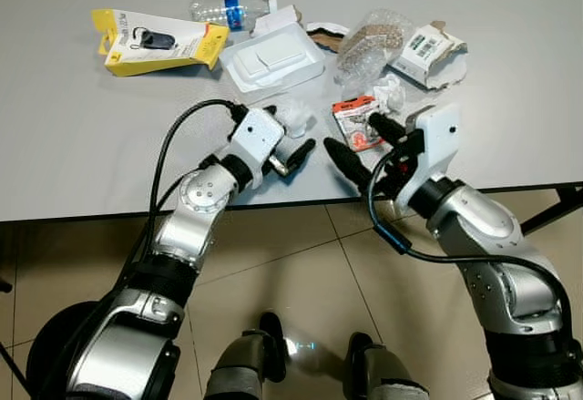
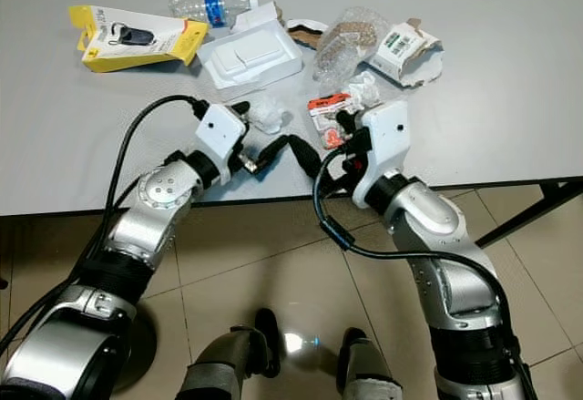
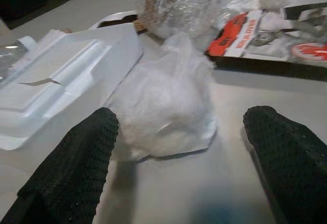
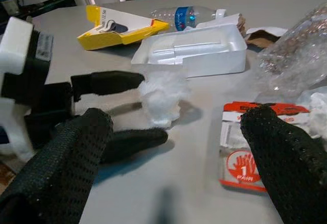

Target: Picking trash to rubbish bin

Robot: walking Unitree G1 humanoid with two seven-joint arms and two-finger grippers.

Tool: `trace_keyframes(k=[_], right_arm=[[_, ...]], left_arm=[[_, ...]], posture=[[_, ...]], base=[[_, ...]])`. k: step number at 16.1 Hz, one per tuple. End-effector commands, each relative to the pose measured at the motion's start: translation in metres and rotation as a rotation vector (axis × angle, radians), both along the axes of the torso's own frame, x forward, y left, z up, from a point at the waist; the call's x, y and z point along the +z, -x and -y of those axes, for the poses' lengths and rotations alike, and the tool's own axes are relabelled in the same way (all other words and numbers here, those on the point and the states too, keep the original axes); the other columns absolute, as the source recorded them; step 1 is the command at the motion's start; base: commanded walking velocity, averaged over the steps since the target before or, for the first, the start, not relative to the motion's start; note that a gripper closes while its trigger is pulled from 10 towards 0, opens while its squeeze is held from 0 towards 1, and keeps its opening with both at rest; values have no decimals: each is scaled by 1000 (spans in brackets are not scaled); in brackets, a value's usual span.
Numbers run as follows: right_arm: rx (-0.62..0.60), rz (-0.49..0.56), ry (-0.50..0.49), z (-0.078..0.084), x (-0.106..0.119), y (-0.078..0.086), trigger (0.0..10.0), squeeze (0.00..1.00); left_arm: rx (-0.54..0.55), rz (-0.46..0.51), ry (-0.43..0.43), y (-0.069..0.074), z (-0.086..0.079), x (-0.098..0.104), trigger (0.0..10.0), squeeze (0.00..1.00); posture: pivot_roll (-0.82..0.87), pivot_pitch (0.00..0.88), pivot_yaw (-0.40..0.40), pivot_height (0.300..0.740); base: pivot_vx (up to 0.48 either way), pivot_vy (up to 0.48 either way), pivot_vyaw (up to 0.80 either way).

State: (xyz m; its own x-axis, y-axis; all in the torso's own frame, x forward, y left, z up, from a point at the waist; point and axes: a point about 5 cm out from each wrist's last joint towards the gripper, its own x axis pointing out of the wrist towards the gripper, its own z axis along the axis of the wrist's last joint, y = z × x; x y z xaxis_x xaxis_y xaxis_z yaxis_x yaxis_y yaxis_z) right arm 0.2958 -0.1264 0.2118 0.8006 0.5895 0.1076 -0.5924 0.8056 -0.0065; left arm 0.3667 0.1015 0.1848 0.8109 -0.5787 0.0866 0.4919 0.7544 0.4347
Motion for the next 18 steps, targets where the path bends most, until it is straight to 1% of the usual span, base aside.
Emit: trace_keyframes(k=[1,4,6,11,13,14,16,18], right_arm=[[39,-1,-6,-6,1,6,10000,0],[49,-7,-9,-9,-1,8,10000,0],[51,-8,-9,-9,-1,9,10000,0],[54,-13,-14,-10,-1,11,10000,0],[55,-11,-14,-10,0,12,10000,0],[55,-11,-14,-10,0,12,10000,0],[54,-12,-15,-10,1,13,10000,0],[53,-14,-18,-10,0,14,10000,0]], left_arm=[[32,-7,-15,-1,-1,-5,10000,0],[118,8,15,-8,-1,0,10000,0],[116,6,22,-10,1,1,10000,0],[91,-32,50,-12,19,-5,10000,0],[80,-66,65,-14,32,-10,10000,0],[80,-66,65,-14,32,-10,10000,0],[97,-63,61,-16,37,-9,10000,0],[146,-37,47,-20,38,-4,10000,0]], posture=[[8,279,64,740],[8,278,64,740],[7,281,64,740],[5,286,65,740],[-9,293,63,740],[-9,293,63,740],[-14,297,62,740],[-15,298,63,740]], base=[[0,0,0],[0,0,0],[0,0,0],[0,0,0],[0,0,0],[0,0,0],[0,0,0],[0,0,0]])
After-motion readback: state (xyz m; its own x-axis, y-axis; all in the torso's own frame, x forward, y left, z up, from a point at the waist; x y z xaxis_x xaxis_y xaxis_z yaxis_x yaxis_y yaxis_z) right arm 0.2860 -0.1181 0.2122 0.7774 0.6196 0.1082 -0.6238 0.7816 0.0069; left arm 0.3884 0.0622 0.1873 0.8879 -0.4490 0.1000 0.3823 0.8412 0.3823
